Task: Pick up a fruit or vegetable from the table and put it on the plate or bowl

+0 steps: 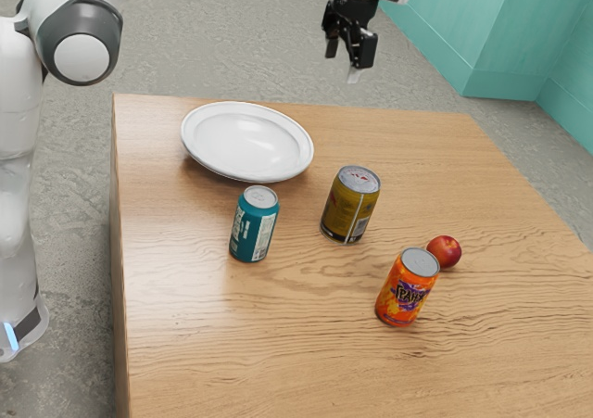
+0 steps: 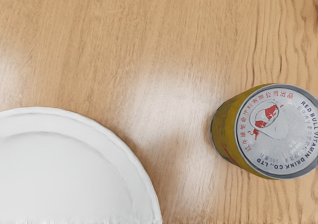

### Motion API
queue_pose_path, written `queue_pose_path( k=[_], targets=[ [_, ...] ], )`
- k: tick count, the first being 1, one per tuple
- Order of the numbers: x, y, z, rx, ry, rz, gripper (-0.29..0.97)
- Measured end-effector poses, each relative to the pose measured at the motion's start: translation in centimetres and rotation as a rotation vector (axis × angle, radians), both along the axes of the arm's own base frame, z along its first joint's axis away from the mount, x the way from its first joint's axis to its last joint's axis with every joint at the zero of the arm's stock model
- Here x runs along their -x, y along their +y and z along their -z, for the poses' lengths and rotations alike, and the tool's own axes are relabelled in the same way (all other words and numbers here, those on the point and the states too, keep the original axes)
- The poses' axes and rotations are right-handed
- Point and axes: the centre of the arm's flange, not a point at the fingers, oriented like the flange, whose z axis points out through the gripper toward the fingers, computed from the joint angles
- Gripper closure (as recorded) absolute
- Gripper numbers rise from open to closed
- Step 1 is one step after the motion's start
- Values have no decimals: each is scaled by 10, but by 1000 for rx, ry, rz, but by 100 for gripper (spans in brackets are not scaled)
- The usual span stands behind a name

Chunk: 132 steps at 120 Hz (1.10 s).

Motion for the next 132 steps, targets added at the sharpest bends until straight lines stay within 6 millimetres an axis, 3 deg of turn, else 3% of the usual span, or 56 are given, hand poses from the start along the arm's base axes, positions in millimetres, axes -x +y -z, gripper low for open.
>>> queue_pose_path(
  k=[25,36,43,49,55,60,71,78,90,111,132],
  targets=[
    [2,3,2,10,18,-14,0],
    [35,-5,-55,-25,-83,-8,0],
    [58,-23,-94,-51,-163,20,0],
    [62,-43,-106,-62,-195,56,0],
    [58,-65,-105,-65,-207,99,0],
    [44,-86,-93,-63,-194,139,0],
    [-3,-126,-46,-53,-163,215,0],
    [-26,-128,-26,-51,-173,220,0],
    [-48,-130,-10,-51,-210,223,0],
    [-94,-177,51,-51,-222,292,0],
    [-130,-182,110,-42,-202,290,0]
  ],
)
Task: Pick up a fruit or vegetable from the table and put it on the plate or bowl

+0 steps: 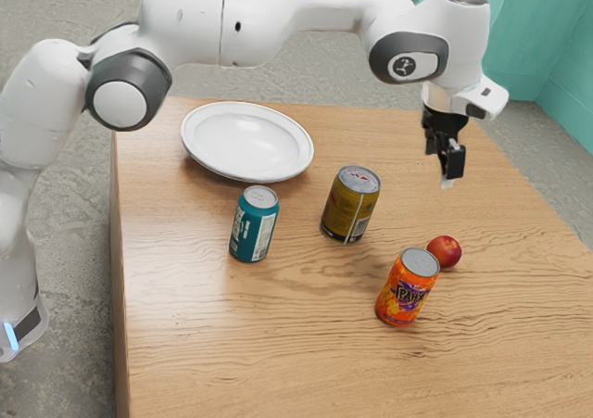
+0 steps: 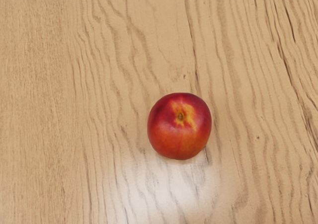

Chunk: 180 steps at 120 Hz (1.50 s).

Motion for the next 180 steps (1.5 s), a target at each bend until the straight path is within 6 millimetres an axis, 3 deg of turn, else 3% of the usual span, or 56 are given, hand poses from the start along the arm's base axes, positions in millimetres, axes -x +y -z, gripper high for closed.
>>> queue_pose_path(
  k=[13,32,43,72,96,138,180],
  targets=[
    [-15,-2,26,6,11,-2,0],
    [-30,-5,34,25,-23,-4,0],
    [-37,0,48,27,-20,-12,0],
    [-43,-1,66,39,-7,-15,0],
    [-54,-6,107,48,40,-13,0],
    [-60,-6,122,55,40,-17,0],
    [-74,-3,150,65,14,-24,0]
  ],
)
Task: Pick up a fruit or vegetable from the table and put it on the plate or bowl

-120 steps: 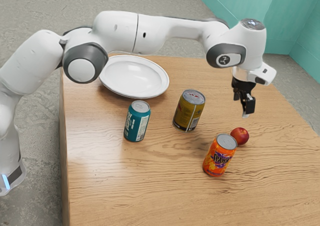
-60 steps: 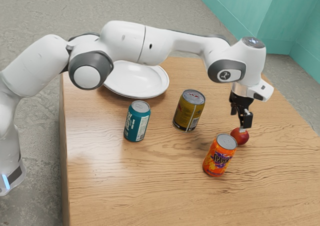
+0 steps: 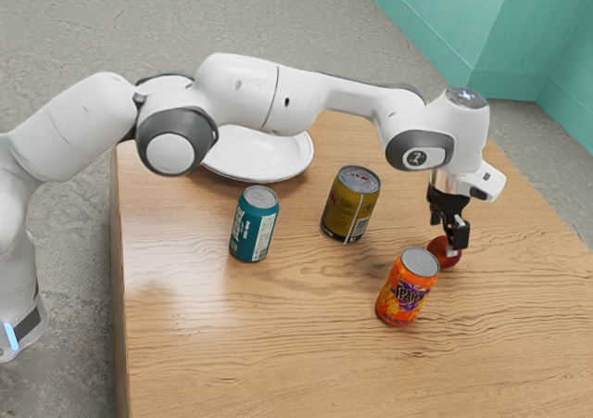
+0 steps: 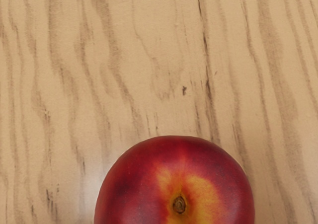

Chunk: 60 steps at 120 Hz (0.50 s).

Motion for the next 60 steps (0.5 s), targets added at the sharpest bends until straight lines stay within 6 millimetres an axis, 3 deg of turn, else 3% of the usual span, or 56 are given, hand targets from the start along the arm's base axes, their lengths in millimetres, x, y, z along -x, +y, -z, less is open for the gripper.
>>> queue_pose_path(
  k=[24,60],
  targets=[
    [-3,2,4,5,-9,-3,0],
    [-7,3,26,5,13,-7,0]
  ],
)
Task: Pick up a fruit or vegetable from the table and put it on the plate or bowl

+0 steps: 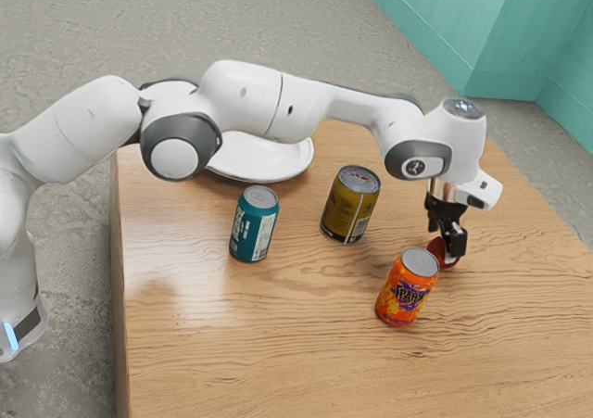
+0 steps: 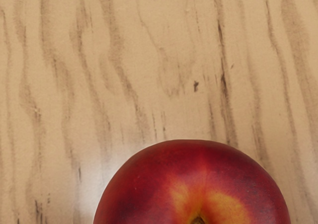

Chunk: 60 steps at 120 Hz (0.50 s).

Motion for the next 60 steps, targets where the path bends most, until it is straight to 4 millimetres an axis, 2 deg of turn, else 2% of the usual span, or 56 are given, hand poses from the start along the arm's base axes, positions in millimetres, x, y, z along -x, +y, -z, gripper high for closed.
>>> queue_pose_path(
  k=[16,28,38,52,60],
  targets=[
    [-1,0,7,2,6,-2,1],
    [-1,-2,7,22,7,-11,19],
    [-1,-2,6,30,5,-18,30],
    [0,-2,-5,34,-8,-28,36],
    [4,-3,-26,36,-31,-29,40]
  ],
)
